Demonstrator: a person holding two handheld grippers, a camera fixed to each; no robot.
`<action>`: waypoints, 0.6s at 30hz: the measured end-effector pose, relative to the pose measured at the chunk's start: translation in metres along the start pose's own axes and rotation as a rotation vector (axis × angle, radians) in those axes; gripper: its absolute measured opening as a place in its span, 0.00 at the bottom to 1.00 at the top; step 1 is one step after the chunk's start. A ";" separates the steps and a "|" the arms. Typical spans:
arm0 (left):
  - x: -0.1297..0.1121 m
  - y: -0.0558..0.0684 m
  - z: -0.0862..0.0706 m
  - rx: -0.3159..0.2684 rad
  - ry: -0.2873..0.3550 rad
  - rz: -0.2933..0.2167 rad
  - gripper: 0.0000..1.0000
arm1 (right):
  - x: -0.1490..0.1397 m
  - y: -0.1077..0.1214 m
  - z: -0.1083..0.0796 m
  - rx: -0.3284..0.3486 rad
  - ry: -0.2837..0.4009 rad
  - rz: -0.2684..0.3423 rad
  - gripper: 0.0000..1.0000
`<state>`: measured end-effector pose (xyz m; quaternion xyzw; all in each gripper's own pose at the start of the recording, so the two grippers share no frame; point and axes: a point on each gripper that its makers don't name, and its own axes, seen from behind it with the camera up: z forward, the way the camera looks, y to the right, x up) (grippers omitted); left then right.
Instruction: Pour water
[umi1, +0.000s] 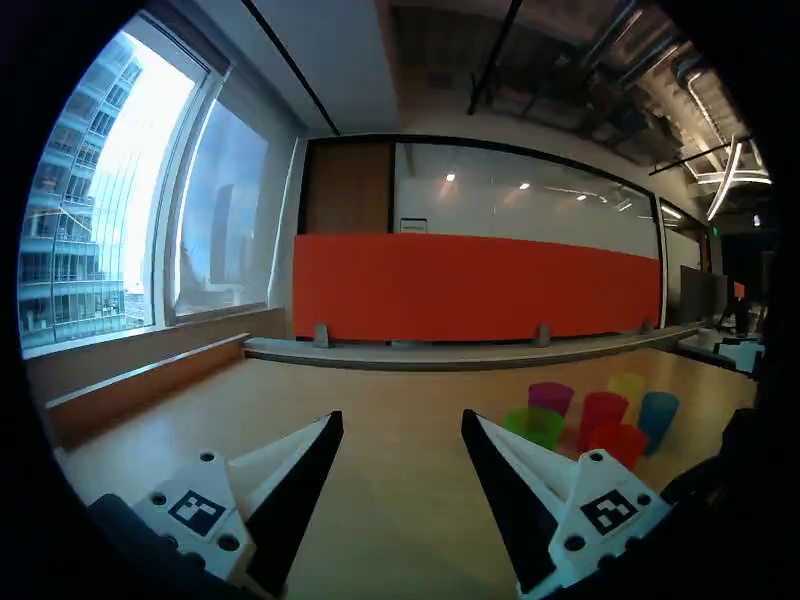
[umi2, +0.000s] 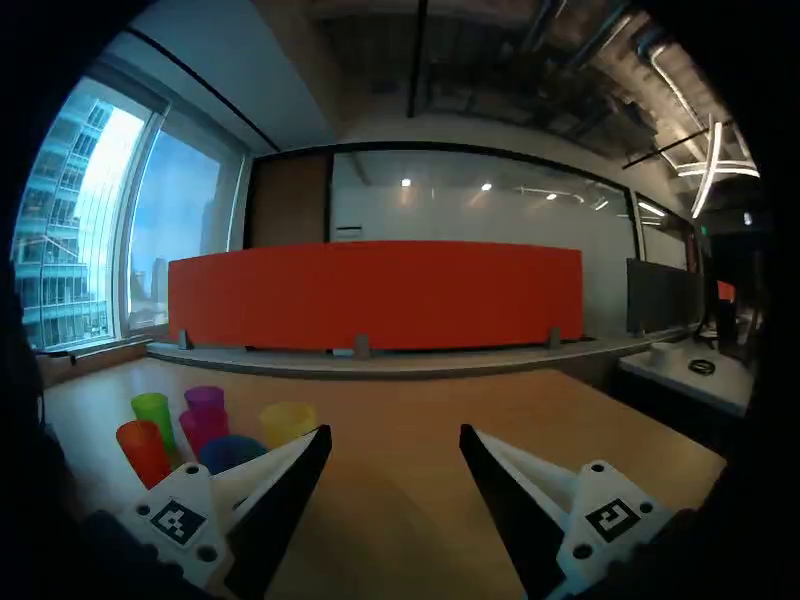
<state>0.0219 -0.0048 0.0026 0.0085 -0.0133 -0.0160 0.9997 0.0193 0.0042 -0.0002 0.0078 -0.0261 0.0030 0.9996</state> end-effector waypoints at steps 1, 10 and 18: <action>0.004 0.000 0.000 0.000 -0.003 -0.002 0.87 | 0.003 0.001 0.000 0.000 -0.004 -0.002 0.99; 0.051 0.002 0.012 -0.017 -0.007 -0.026 0.87 | 0.039 0.007 0.011 0.013 -0.037 0.003 0.99; 0.100 0.006 0.027 -0.040 -0.002 -0.017 0.87 | 0.076 0.007 0.019 0.040 -0.053 0.005 0.99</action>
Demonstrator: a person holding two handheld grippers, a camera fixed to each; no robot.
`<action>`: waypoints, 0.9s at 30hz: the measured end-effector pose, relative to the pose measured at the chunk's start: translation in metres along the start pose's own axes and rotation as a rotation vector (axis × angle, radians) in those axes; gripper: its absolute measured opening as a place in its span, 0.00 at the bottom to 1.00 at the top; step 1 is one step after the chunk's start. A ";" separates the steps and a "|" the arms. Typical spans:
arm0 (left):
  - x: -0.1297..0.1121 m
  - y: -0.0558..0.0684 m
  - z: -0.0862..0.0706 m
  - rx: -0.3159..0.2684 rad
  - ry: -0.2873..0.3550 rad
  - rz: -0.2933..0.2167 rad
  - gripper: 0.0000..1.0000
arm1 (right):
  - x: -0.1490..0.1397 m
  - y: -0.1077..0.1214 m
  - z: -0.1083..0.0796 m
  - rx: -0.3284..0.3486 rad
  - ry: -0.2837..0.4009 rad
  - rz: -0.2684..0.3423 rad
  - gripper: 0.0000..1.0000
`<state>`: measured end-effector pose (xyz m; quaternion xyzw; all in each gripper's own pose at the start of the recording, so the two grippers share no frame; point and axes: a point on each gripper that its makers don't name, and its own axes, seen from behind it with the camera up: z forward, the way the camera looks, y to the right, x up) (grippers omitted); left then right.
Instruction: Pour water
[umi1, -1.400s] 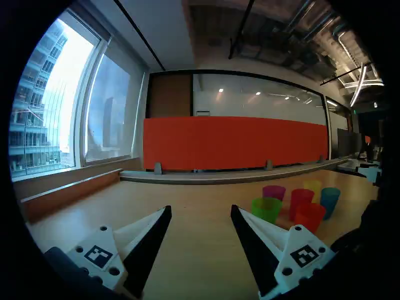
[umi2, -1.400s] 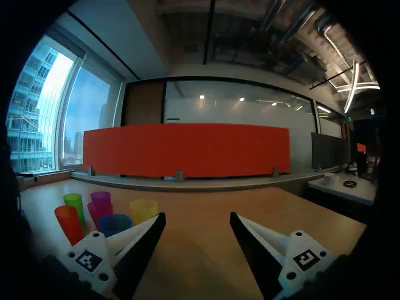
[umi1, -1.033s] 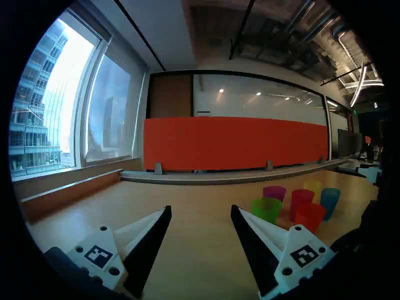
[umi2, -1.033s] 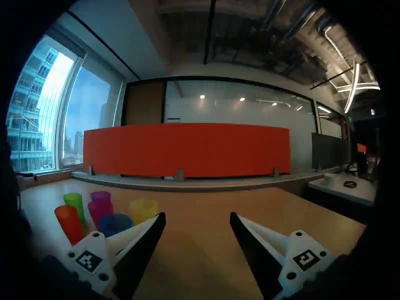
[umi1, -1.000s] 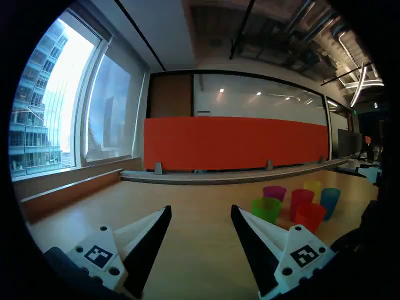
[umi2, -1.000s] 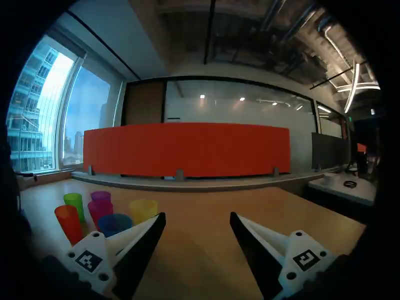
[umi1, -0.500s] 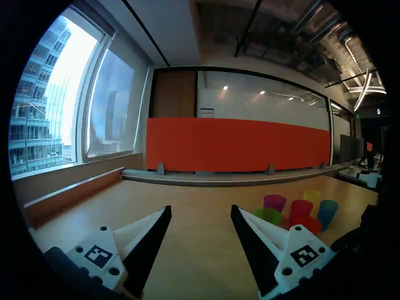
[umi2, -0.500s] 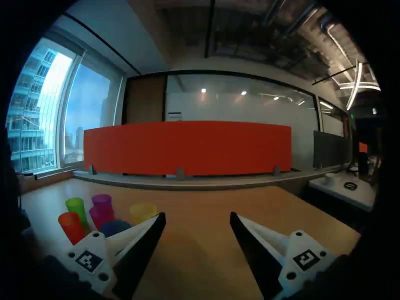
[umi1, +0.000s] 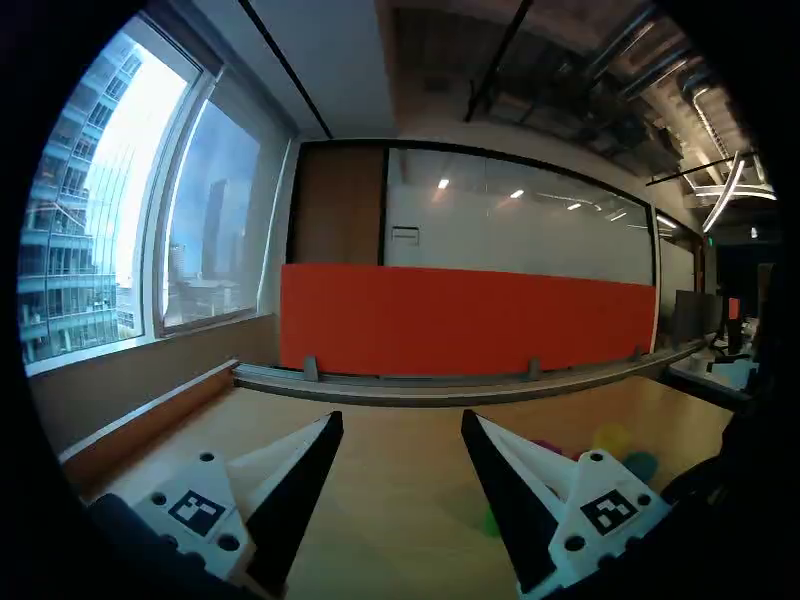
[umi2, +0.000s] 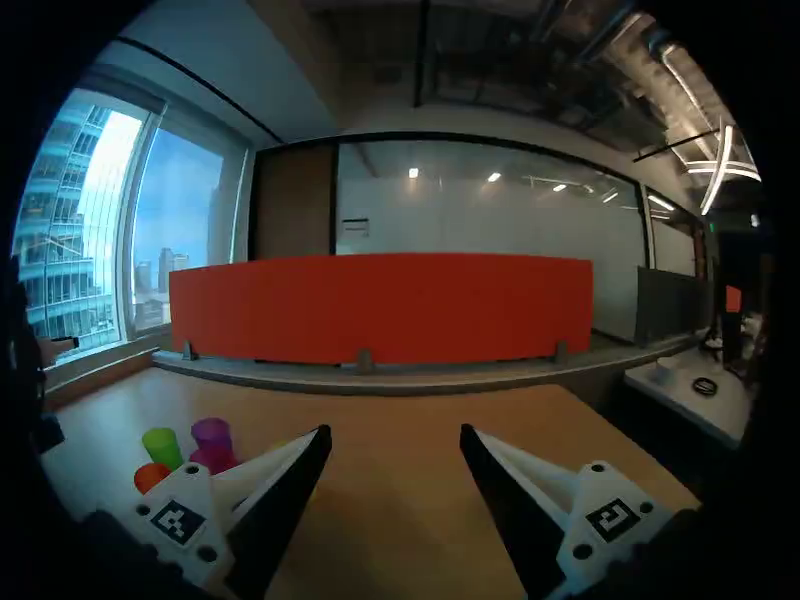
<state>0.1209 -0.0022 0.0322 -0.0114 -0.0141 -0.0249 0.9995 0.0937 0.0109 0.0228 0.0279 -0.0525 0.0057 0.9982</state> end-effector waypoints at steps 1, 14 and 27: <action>0.004 0.001 0.002 -0.004 -0.002 0.002 0.88 | 0.004 -0.001 0.001 0.004 -0.001 0.000 0.99; 0.058 0.026 0.021 -0.086 -0.014 0.025 0.88 | 0.068 -0.007 0.004 0.043 0.003 0.000 0.99; 0.068 0.054 0.026 -0.197 -0.044 0.022 0.88 | 0.078 -0.019 0.002 0.106 -0.007 -0.020 0.99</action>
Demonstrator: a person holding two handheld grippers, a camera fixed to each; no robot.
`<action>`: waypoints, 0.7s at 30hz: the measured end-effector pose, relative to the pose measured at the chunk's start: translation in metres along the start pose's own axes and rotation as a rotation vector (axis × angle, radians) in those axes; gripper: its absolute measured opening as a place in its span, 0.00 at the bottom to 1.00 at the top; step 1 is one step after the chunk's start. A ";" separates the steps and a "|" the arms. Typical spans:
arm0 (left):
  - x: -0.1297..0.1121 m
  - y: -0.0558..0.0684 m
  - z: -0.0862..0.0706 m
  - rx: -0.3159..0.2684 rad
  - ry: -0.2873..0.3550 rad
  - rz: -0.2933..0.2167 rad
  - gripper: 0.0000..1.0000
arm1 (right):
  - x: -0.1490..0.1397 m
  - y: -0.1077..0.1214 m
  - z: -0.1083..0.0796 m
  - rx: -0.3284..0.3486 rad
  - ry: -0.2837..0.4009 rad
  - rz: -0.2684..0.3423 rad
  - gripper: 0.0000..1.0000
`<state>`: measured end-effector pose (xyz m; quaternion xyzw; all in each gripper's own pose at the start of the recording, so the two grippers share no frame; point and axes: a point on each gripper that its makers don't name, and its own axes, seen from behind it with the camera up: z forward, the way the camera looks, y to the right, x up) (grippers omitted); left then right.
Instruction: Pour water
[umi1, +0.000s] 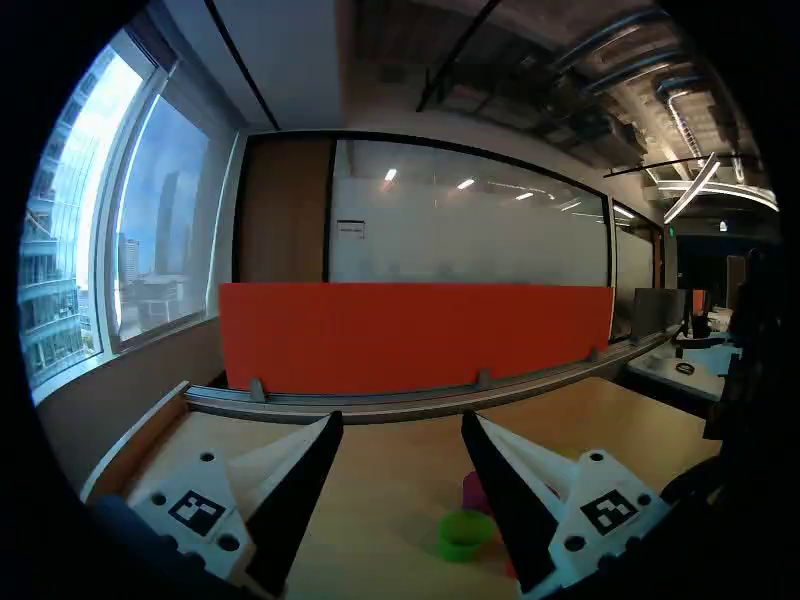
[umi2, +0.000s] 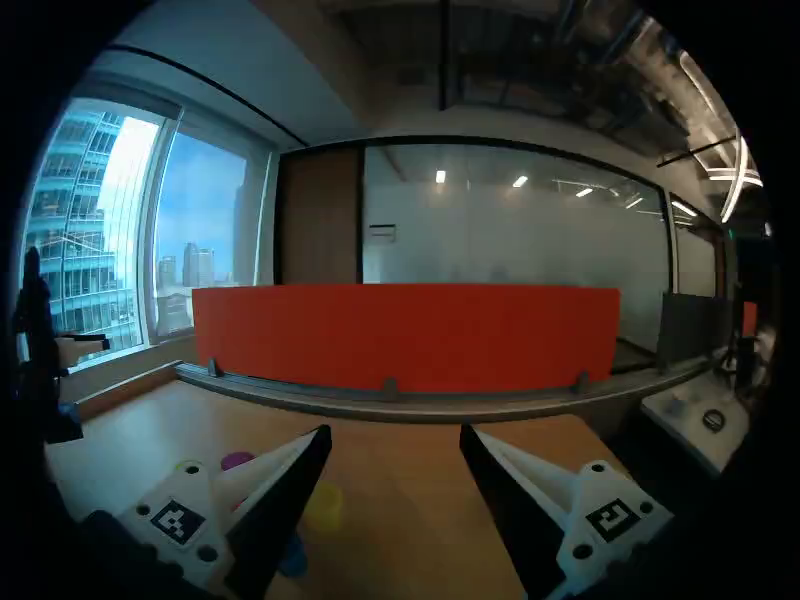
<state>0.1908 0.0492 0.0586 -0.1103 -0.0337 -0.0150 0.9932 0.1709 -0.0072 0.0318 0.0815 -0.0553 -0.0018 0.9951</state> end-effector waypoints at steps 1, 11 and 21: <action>0.001 0.002 0.000 -0.011 0.001 -0.004 0.87 | 0.000 -0.001 0.000 0.009 0.000 -0.001 0.99; 0.007 0.022 0.001 -0.125 0.005 -0.012 0.88 | 0.006 -0.025 -0.003 0.147 0.011 -0.010 0.99; 0.008 0.047 0.000 -0.250 0.009 -0.050 0.88 | 0.009 -0.064 -0.010 0.331 0.003 0.020 0.99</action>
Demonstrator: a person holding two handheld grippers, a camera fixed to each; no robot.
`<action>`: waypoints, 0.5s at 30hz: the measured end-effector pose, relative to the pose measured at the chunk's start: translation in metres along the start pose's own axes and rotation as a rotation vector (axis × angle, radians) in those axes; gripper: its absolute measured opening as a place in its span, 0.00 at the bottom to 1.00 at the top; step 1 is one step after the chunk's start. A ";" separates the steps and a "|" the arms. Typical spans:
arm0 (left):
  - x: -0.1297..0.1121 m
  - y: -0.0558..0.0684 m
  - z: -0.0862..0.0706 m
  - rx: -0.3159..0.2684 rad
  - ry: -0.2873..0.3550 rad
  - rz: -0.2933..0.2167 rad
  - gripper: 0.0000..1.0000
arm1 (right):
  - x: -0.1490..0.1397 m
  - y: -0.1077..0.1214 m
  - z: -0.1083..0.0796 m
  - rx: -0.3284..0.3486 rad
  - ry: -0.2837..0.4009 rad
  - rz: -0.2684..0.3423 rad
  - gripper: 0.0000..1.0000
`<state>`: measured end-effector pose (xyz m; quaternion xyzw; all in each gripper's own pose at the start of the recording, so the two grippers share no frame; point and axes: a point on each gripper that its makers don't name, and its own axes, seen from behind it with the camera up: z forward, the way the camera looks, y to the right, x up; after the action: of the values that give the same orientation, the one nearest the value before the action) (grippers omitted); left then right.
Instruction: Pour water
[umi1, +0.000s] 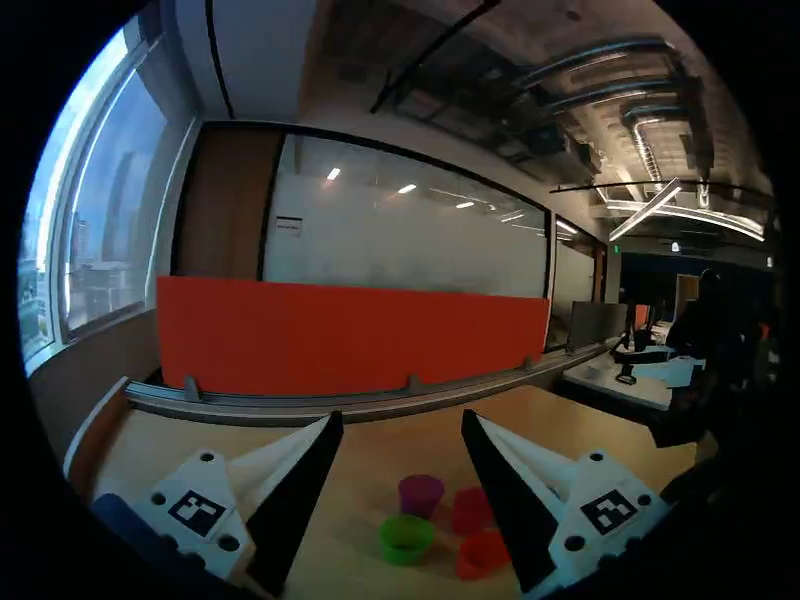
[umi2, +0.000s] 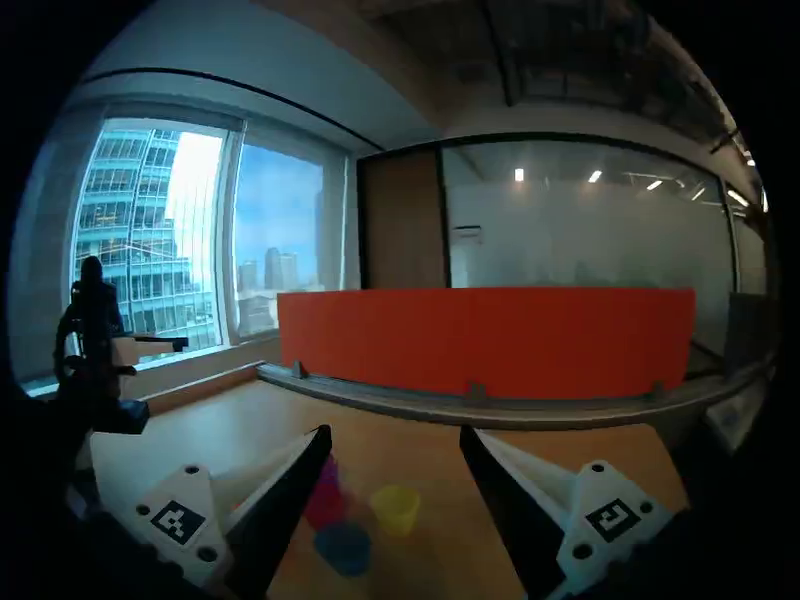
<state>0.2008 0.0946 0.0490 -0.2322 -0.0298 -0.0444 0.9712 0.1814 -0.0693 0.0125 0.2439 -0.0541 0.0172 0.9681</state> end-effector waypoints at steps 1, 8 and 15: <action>0.000 0.002 0.000 -0.010 0.001 -0.001 0.88 | 0.000 -0.003 0.001 0.013 0.001 0.006 0.99; -0.002 0.009 0.003 -0.052 -0.012 0.016 0.88 | 0.001 -0.012 0.006 0.067 -0.002 0.017 0.99; -0.009 0.016 0.003 -0.087 -0.030 0.030 0.88 | -0.002 -0.018 0.010 0.099 -0.023 0.008 0.99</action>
<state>0.1930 0.1112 0.0438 -0.2752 -0.0389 -0.0274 0.9602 0.1794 -0.0899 0.0123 0.2915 -0.0656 0.0210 0.9541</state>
